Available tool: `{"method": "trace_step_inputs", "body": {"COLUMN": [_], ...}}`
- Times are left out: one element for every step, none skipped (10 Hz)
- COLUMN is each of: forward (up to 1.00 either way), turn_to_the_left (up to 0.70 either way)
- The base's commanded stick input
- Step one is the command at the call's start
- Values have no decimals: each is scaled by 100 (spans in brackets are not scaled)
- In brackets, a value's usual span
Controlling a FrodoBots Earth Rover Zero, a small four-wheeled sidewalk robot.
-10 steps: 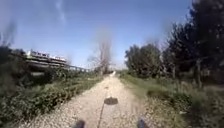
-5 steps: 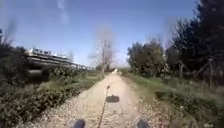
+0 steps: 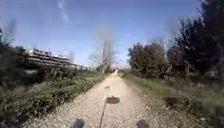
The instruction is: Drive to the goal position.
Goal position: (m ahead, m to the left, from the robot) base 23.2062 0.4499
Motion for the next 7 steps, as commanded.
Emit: {"method": "trace_step_inputs", "body": {"forward": [70,70,70,70,70,70,70], "turn_to_the_left": [0,0,0,0,0,0,0]}}
